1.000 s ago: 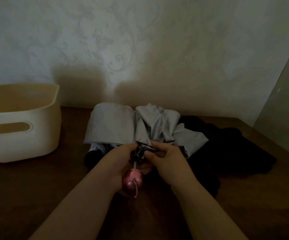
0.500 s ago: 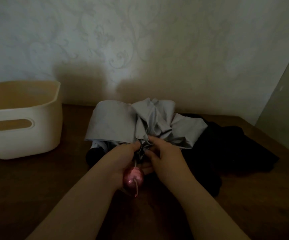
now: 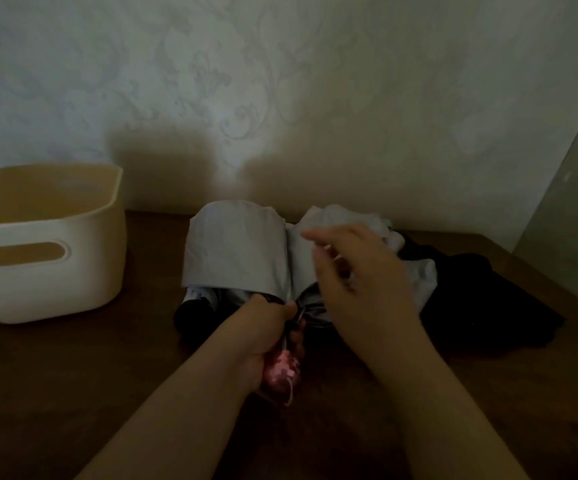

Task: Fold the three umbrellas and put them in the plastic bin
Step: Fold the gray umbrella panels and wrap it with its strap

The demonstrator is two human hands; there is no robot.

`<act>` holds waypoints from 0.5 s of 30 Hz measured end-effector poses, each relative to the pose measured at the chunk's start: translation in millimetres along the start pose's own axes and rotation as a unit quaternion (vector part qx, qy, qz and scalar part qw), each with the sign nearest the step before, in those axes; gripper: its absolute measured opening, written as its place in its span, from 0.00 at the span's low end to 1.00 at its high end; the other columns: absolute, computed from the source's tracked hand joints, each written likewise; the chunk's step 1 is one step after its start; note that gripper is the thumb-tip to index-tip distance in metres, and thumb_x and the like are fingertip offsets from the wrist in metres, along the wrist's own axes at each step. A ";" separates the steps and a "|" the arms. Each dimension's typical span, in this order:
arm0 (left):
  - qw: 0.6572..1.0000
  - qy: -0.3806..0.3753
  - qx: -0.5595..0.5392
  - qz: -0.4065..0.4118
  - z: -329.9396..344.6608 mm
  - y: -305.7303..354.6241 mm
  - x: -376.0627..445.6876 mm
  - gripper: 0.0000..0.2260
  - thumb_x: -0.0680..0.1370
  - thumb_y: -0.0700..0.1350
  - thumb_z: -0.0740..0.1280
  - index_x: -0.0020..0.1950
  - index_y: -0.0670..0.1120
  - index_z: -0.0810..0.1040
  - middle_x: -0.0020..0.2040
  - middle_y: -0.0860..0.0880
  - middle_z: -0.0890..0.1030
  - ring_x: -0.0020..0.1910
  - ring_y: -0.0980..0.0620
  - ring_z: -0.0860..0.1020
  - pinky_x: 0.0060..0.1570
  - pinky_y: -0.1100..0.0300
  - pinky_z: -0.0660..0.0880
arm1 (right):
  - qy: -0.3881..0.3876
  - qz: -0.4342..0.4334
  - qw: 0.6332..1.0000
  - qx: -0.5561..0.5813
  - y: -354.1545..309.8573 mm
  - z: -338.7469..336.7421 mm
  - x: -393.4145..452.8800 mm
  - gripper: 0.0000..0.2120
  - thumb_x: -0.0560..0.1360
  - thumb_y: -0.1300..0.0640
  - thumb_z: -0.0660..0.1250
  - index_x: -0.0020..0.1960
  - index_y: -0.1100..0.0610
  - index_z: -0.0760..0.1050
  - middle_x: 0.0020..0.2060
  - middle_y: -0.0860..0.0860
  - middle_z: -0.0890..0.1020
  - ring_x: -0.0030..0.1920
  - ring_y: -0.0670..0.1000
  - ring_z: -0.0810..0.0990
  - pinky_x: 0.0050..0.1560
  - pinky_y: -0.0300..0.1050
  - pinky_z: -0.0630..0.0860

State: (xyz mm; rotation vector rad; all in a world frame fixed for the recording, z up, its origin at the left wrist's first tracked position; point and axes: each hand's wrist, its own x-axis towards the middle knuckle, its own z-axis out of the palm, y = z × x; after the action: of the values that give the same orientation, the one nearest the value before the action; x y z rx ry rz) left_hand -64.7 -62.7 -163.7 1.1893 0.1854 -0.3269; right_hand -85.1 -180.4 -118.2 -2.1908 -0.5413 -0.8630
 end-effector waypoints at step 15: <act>0.982 -0.119 0.116 0.094 25.9 8.8 -33.8 0.11 0.80 0.38 0.57 0.40 0.48 0.66 0.35 0.46 0.71 0.19 0.61 0.73 0.21 0.69 0.71 | -0.185 0.481 0.776 0.365 24.7 1.3 0.7 0.22 0.74 0.42 0.66 0.45 0.63 0.73 0.21 0.52 0.71 0.19 0.52 0.74 0.21 0.40 0.71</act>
State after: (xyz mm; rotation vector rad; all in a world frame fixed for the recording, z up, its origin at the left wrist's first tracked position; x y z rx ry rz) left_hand -94.1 -78.8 -136.0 1.3756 -0.1780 -0.3279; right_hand -69.5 -195.7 -129.7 -1.5344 0.1276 0.3224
